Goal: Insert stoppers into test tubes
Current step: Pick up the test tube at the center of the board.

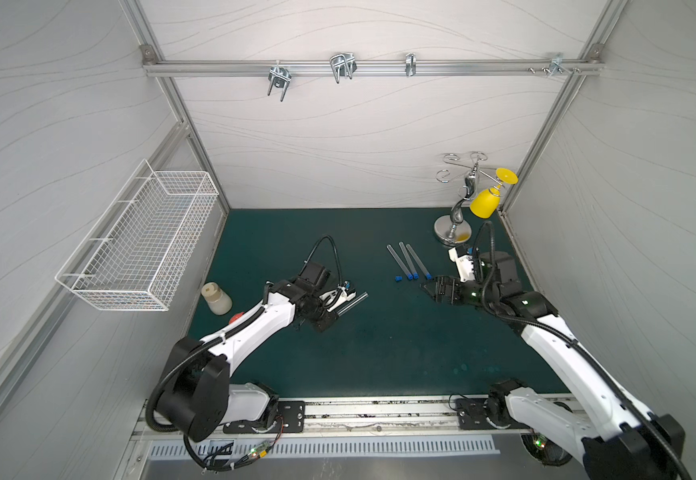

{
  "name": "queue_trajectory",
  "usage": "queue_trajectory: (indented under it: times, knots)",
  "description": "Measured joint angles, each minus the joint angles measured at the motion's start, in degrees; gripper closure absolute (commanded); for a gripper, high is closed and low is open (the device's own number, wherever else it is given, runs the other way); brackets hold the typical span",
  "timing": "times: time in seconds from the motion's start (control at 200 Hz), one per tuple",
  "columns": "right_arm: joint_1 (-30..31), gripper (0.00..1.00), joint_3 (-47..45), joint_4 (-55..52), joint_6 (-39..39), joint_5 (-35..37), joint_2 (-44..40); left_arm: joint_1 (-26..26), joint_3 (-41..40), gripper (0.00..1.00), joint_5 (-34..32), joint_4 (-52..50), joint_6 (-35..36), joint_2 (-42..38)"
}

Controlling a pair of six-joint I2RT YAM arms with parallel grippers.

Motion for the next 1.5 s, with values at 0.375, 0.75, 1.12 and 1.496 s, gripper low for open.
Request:
queue_trajectory:
  times: [0.375,0.75,1.12,1.496]
  knots:
    - [10.03,0.08,3.52,7.32,9.62,-12.46,14.91,0.35,-0.87,1.00,4.79,-3.52,5.16,-9.99]
    - [16.46,0.29,9.86,14.67,15.43,-20.13,26.49,1.57,-1.01,1.00,8.46,-6.21,8.04,-11.61]
    - [20.33,0.60,13.77,17.20,17.25,-24.28,33.35,2.67,-1.01,1.00,9.33,-6.60,8.33,-11.58]
    - [20.76,0.89,14.78,17.57,17.46,-26.60,34.91,3.50,-1.01,1.00,10.12,-6.73,8.24,-11.50]
